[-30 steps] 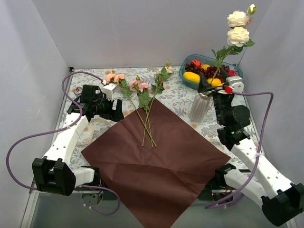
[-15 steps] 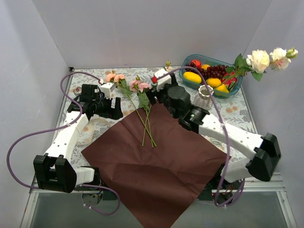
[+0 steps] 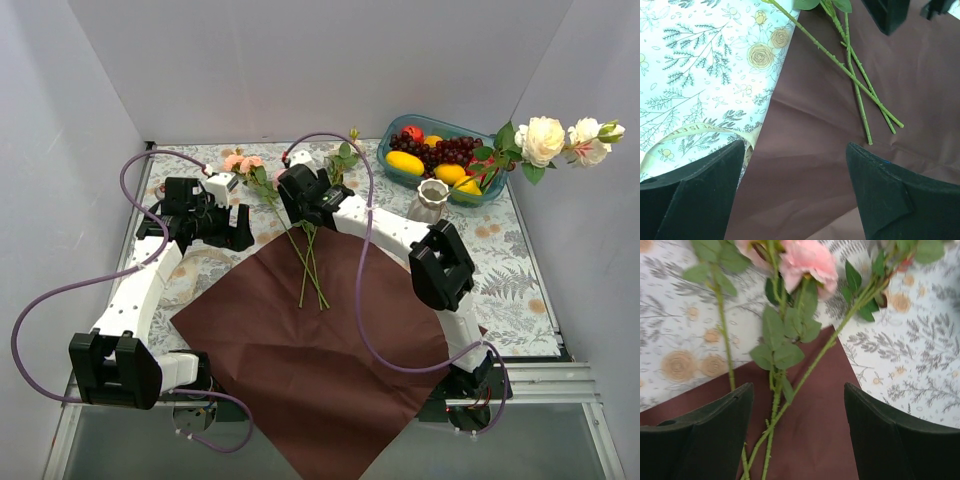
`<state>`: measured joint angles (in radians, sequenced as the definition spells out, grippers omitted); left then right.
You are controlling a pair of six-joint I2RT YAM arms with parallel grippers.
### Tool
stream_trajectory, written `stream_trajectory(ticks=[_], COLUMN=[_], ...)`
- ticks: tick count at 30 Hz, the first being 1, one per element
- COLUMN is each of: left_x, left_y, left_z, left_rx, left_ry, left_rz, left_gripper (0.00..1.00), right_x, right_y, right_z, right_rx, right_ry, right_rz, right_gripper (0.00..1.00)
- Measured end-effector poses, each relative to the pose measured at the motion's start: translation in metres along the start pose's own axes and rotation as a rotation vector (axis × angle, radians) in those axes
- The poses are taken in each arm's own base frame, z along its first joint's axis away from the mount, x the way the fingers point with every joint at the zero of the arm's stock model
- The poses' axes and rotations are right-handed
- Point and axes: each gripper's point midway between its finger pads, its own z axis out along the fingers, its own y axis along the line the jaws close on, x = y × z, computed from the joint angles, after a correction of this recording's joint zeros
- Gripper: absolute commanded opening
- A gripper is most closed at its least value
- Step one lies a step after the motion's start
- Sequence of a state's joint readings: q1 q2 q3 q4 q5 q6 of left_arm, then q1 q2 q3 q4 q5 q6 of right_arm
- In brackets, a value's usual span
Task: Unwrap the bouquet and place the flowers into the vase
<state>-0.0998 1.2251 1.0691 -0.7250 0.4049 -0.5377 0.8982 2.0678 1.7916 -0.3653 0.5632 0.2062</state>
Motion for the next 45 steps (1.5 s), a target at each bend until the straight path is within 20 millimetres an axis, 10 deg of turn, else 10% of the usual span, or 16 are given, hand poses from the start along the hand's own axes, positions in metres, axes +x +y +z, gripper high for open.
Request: stream_trajectory(ticks=[14,22,40,45], left_x=[0.008,0.011,0.027,0.028], left_y=[0.003,0.005,0.005,0.004], left_z=[0.002,0.003,0.008,0.008], left_rx=[0.003,0.001,0.021,0.027], left_ry=[0.014,0.02,0.055,0.055], left_rz=[0.021,0.029,0.03,0.028], left_gripper=[0.82,0.81,0.81,0.81], right_x=[0.065,0.069,0.084,0.083], right_y=[-0.041,-0.038,-0.04,-0.038], right_z=[0.059,0.064,0.101,0.104], right_rx=[0.091,0.088,0.13,0.126], right_ry=[0.275,0.293,0.312,0.308], right_rz=[0.297,0.421,0.484,0.486], right_gripper=[0.98,0.67,0.48,0.23])
